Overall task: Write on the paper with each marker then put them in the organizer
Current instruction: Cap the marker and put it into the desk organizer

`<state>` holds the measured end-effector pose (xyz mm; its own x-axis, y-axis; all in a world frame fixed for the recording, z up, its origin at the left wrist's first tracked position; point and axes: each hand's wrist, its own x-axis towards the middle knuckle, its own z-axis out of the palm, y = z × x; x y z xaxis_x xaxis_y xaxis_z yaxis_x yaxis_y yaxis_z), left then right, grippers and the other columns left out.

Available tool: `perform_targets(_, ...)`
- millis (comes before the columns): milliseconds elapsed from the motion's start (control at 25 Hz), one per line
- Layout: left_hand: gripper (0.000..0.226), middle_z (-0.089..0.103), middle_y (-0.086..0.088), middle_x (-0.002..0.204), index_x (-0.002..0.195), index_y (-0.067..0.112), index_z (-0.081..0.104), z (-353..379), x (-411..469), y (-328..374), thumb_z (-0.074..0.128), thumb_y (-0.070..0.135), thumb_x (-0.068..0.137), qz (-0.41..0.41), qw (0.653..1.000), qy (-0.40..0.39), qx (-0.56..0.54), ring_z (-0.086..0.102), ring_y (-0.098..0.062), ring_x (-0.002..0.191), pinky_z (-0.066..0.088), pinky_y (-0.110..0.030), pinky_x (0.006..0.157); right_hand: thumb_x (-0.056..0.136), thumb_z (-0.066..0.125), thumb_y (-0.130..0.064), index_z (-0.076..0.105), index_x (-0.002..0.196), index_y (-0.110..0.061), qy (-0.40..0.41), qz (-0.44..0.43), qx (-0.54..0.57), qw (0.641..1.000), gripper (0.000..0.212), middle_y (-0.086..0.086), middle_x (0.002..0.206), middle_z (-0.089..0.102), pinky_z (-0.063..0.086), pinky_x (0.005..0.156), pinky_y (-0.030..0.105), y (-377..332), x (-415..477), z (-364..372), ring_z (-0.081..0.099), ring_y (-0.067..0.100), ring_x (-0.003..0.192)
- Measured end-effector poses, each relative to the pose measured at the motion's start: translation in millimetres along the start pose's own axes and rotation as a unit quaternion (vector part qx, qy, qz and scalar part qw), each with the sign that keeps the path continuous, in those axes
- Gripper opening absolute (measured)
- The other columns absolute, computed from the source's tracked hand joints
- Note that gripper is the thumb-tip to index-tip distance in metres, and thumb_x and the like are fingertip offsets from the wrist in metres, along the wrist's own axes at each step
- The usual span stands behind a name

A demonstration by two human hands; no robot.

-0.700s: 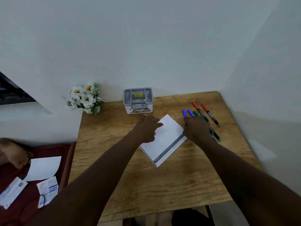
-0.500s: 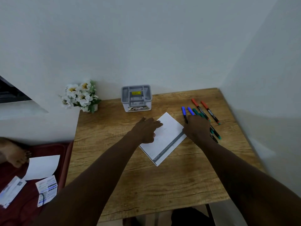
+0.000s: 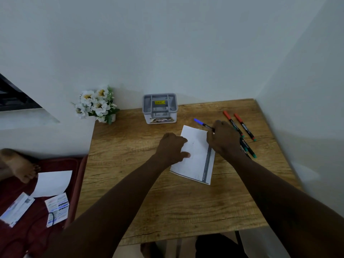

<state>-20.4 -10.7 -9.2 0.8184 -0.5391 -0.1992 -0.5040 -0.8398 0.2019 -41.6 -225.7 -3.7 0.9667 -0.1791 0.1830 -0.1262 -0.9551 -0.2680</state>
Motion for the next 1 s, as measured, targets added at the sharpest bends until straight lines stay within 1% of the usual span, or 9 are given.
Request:
perform_targets(120, 0.051, 0.071, -0.004, 0.124, 0.127, 0.018, 0.067, -3, -7, 1, 0.07, 0.05, 0.089, -0.019, 0.992, 0.109, -0.056, 0.062, -0.022, 0.113, 0.044, -0.037, 0.099, 0.098, 0.061, -0.033, 0.068, 0.099, -0.016, -0.047, -0.04, 0.118, 0.991, 0.018, -0.002, 0.077, 0.067, 0.055, 0.063, 0.035, -1, -4, 6, 0.062, 0.015, 0.068)
perform_targets(240, 0.039, 0.069, -0.006, 0.126, 0.122, 0.016, 0.067, -12, -12, -11, 0.076, 0.033, 0.088, -0.031, 0.973, 0.186, -0.13, 0.062, -0.024, 0.116, 0.045, -0.034, 0.097, 0.094, 0.072, -0.025, 0.076, 0.091, -0.016, -0.059, -0.011, 0.266, 0.962, 0.01, -0.007, 0.079, 0.071, 0.055, 0.073, 0.033, -4, -11, 13, 0.065, 0.008, 0.073)
perform_targets(360, 0.045, 0.067, -0.009, 0.133, 0.131, 0.013, 0.065, -19, -13, -20, 0.076, 0.021, 0.089, 0.041, 0.98, 0.163, -0.105, 0.062, -0.028, 0.121, 0.053, -0.044, 0.099, 0.094, 0.073, -0.025, 0.075, 0.081, -0.02, -0.08, 0.043, 0.358, 0.929, 0.014, -0.01, 0.07, 0.069, 0.05, 0.069, 0.026, -16, -13, 8, 0.063, -0.001, 0.062)
perform_targets(440, 0.032, 0.072, -0.009, 0.121, 0.126, 0.012, 0.068, -15, -12, -19, 0.069, 0.019, 0.094, 0.063, 0.983, 0.142, -0.097, 0.066, -0.027, 0.109, 0.055, -0.04, 0.09, 0.096, 0.071, -0.03, 0.075, 0.077, -0.019, -0.096, 0.093, 0.408, 0.903, 0.023, -0.005, 0.065, 0.069, 0.046, 0.064, 0.024, -27, -12, 1, 0.06, -0.002, 0.054)
perform_targets(560, 0.017, 0.069, -0.008, 0.103, 0.111, 0.012, 0.068, -5, -16, -13, 0.062, 0.021, 0.099, 0.039, 0.982, 0.136, -0.124, 0.061, -0.025, 0.094, 0.048, -0.034, 0.075, 0.097, 0.068, -0.04, 0.072, 0.072, -0.014, -0.109, 0.164, 0.483, 0.853, 0.036, -0.001, 0.058, 0.065, 0.041, 0.05, 0.019, -45, -13, -9, 0.052, 0.001, 0.045)
perform_targets(720, 0.015, 0.062, -0.007, 0.095, 0.099, 0.012, 0.061, 3, -28, -7, 0.062, 0.002, 0.087, 0.102, 0.979, 0.133, -0.111, 0.055, -0.024, 0.088, 0.044, -0.034, 0.067, 0.1, 0.049, -0.062, 0.066, 0.064, -0.01, -0.242, 0.194, 0.44, 0.843, 0.066, -0.003, 0.045, 0.058, 0.035, 0.04, 0.015, -69, -24, -4, 0.049, 0.005, 0.038)
perform_targets(840, 0.01, 0.058, 0.0, 0.082, 0.088, 0.015, 0.057, -1, -33, -5, 0.059, 0.006, 0.09, 0.108, 0.976, 0.101, -0.163, 0.056, -0.021, 0.076, 0.036, -0.031, 0.062, 0.105, 0.049, -0.049, 0.065, 0.068, -0.011, -0.292, 0.262, 0.451, 0.802, 0.055, 0.003, 0.049, 0.058, 0.033, 0.044, 0.022, -75, -26, 5, 0.048, 0.012, 0.041)
perform_targets(880, 0.007, 0.063, -0.001, 0.079, 0.088, 0.013, 0.061, -1, -32, -7, 0.059, 0.009, 0.093, 0.108, 0.972, 0.097, -0.184, 0.056, -0.018, 0.07, 0.036, -0.03, 0.061, 0.104, 0.052, -0.043, 0.065, 0.071, -0.01, -0.298, 0.276, 0.447, 0.797, 0.049, 0.006, 0.054, 0.059, 0.034, 0.044, 0.022, -75, -24, 5, 0.048, 0.012, 0.043)
perform_targets(1000, 0.023, 0.067, 0.0, 0.071, 0.082, 0.009, 0.068, -2, -31, -8, 0.057, 0.017, 0.101, 0.07, 0.964, 0.061, -0.249, 0.051, -0.005, 0.057, 0.036, -0.027, 0.06, 0.104, 0.055, -0.035, 0.065, 0.074, -0.007, -0.327, 0.257, 0.438, 0.797, 0.042, 0.01, 0.062, 0.06, 0.034, 0.04, 0.021, -70, -18, -2, 0.048, 0.011, 0.04)
